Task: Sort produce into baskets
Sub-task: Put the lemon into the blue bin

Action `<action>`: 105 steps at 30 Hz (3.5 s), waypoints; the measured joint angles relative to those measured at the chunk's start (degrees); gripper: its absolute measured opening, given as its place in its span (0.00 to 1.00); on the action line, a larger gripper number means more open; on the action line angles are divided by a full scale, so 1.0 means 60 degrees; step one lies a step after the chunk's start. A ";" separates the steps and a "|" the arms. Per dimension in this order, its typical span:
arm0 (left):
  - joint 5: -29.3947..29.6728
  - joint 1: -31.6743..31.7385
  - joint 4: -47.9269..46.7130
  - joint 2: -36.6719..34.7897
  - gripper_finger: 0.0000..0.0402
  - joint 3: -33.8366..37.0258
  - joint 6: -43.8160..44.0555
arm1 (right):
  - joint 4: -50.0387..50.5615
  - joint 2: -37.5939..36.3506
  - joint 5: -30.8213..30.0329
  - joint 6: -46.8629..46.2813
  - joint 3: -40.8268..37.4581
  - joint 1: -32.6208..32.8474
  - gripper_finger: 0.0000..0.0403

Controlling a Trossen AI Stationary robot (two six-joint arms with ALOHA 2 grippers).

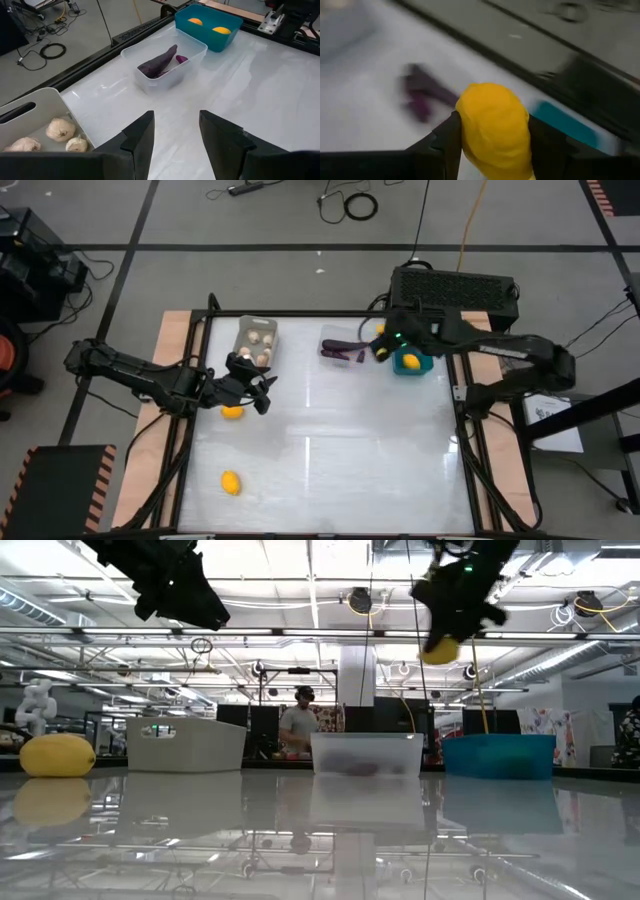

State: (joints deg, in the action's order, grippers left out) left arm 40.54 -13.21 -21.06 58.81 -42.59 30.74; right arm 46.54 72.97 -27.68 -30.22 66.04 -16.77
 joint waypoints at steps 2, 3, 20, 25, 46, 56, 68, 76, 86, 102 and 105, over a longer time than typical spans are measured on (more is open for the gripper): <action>-0.0002 0.0000 0.0007 0.0000 0.41 0.0000 0.0004 | 0.0946 -0.0267 -0.0610 -0.0333 0.0000 -0.0353 0.42; 0.0001 0.0000 0.0023 0.0000 0.41 0.0000 0.0004 | 0.1338 -0.0287 -0.0706 -0.0409 0.0000 -0.0530 0.42; -0.0002 0.0001 0.0179 0.0004 0.41 0.0004 -0.0049 | 0.2194 0.1324 0.0455 0.0373 -0.1553 -0.2545 0.51; -0.0002 0.0000 0.0190 0.0055 0.41 0.0004 -0.0189 | 0.2111 0.1617 0.0451 0.0663 -0.1559 -0.2638 0.59; -0.2890 0.0280 -0.0217 0.0306 0.41 0.0004 -0.1383 | 0.0464 0.0267 0.2165 0.0153 -0.0736 -0.0909 0.63; -0.5999 0.0265 -0.3882 -0.0025 0.41 0.0004 -0.0152 | -0.6699 0.2179 0.1759 0.0965 -0.0729 0.2783 0.63; -0.5364 0.0277 -0.7932 -0.0270 0.41 0.0004 0.1708 | -1.2888 0.8269 0.2867 0.1743 0.2049 0.5279 0.63; -0.5750 0.0262 -0.7876 -0.0270 0.41 0.0004 0.1814 | -0.8546 1.1417 0.1468 0.0208 0.7777 0.6022 0.63; -0.5749 0.0259 -0.7774 -0.0259 0.41 0.0004 0.1829 | -0.8149 1.3321 -0.0761 -0.0454 1.0696 0.6634 0.63; -0.7903 -0.0745 -0.7669 -0.0249 0.41 0.0131 0.2320 | -1.0354 1.4583 -0.0902 0.2229 1.0712 0.7283 0.63; -0.8252 -0.1490 -0.7288 -0.0251 0.41 0.0131 0.2208 | -0.9915 1.4608 -0.0910 0.2979 1.0703 0.7337 0.63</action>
State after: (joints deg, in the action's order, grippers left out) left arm -8.97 -22.16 -64.79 57.30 -41.80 43.99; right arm -12.95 160.62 -33.14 -12.35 130.26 27.25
